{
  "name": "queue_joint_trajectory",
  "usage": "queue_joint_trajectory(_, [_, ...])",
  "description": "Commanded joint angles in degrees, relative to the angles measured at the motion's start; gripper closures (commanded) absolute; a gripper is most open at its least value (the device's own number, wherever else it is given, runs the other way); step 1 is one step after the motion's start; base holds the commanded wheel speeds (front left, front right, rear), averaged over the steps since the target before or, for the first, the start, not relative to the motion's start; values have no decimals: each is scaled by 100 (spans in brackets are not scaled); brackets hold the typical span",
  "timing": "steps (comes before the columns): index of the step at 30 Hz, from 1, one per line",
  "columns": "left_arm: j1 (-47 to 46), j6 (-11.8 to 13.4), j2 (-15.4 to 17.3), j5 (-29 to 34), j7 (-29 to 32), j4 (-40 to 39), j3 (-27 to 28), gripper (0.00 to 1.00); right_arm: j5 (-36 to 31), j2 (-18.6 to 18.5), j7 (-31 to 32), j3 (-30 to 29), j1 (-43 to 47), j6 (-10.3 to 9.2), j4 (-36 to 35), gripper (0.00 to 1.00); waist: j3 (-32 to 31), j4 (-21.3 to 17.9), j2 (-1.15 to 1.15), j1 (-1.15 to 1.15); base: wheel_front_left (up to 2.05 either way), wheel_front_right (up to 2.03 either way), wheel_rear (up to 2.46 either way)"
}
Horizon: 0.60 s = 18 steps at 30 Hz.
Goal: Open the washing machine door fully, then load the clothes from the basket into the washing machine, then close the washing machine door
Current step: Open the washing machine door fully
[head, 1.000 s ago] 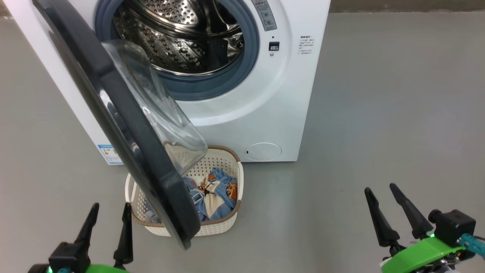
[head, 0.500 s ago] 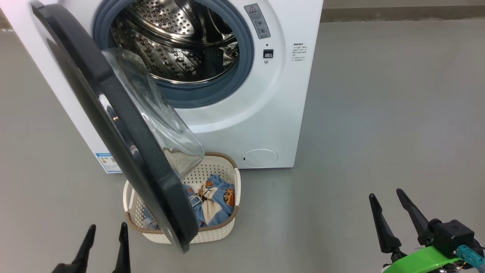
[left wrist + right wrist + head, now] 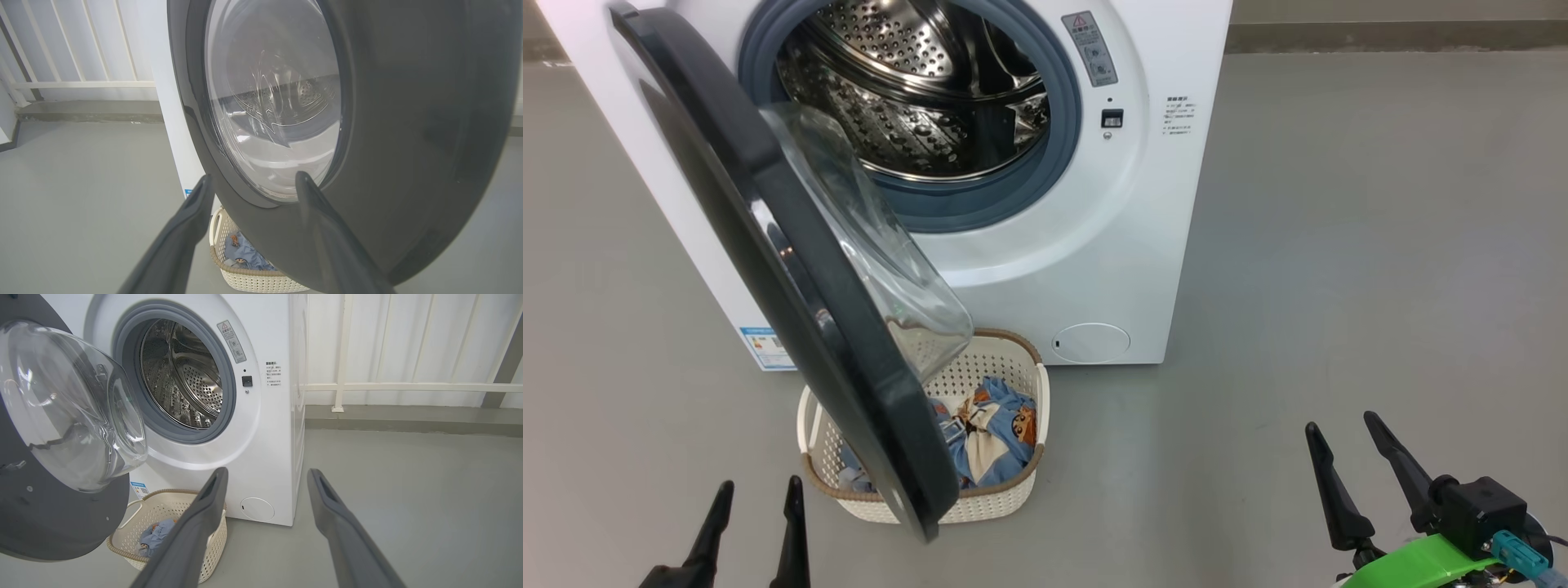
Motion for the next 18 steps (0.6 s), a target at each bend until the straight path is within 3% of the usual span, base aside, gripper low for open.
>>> queue_joint_trajectory(1, [-99,34,69,-43,-36,-176,163,0,-61,-30,-26,105,-50,9,-110,0,0,14,0,0,0,0,0])
queue_joint_trajectory(18, [-121,66,69,-63,-36,-197,90,0,-137,30,88,60,-69,9,46,0,18,59,0,0,0,0,0])
